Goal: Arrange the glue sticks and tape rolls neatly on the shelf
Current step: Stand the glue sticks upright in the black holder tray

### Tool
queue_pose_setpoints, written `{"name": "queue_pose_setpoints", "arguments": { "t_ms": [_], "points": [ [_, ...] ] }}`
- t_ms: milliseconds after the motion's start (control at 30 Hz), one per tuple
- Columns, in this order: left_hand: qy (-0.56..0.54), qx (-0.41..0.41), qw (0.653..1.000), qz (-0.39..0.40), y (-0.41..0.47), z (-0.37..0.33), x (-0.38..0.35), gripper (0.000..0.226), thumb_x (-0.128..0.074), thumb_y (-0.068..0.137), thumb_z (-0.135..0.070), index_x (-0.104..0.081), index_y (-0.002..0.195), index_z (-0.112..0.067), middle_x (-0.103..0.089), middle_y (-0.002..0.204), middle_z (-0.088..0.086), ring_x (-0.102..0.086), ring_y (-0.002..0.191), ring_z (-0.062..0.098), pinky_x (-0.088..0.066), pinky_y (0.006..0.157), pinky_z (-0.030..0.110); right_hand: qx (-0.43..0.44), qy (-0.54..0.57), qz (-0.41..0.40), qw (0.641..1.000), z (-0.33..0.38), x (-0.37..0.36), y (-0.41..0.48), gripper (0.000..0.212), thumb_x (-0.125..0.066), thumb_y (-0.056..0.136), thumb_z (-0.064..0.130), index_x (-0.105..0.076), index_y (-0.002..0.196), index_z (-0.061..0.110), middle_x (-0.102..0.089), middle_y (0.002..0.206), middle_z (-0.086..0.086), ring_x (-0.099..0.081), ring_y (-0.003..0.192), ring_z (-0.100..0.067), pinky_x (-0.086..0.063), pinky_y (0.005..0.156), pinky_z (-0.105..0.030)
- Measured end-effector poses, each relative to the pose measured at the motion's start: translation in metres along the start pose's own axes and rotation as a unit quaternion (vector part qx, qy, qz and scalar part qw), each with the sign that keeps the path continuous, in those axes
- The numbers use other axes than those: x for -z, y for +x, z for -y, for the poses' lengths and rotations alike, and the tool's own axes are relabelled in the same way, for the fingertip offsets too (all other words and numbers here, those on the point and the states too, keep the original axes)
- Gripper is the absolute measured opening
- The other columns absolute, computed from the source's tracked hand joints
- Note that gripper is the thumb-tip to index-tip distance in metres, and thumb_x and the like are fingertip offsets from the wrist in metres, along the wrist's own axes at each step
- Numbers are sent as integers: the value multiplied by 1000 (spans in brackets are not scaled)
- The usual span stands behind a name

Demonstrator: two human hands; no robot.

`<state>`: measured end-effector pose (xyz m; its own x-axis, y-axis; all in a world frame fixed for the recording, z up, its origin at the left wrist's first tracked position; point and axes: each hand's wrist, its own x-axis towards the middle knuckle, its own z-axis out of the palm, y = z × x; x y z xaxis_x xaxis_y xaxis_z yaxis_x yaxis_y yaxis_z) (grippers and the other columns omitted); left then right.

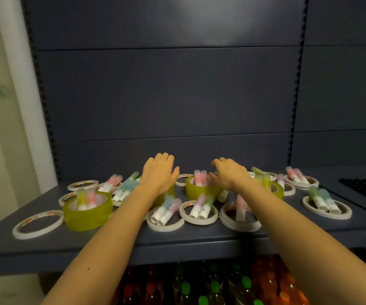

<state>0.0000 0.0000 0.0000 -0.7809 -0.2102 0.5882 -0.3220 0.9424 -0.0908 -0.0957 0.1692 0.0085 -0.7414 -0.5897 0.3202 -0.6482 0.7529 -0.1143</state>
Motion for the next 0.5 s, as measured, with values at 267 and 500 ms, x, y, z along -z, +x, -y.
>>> {"name": "queue_pose_setpoints", "arguments": {
  "t_ms": [267, 500],
  "points": [
    [-71, 5, 997, 43, 29, -6, -32, 37, -43, 94, -33, -52, 122, -11, -57, 122, 6, -50, 114, 24, -39, 90, 36, -63, 41, 55, 996, 6, -21, 39, 43, -42, 96, 41, -53, 125, 12, -56, 127, -14, -55, 113, -33, -45, 90, -40],
    [-94, 13, 993, 76, 39, -12, -36, 30, -46, 92, -33, -61, 108, -12, -63, 112, 6, -55, 105, 26, -41, 80, 34, -105, 51, 45, 992, 16, -30, 58, 45, -51, 93, 40, -50, 127, 12, -55, 129, -12, -53, 117, -32, -44, 90, -39]
  ]
}}
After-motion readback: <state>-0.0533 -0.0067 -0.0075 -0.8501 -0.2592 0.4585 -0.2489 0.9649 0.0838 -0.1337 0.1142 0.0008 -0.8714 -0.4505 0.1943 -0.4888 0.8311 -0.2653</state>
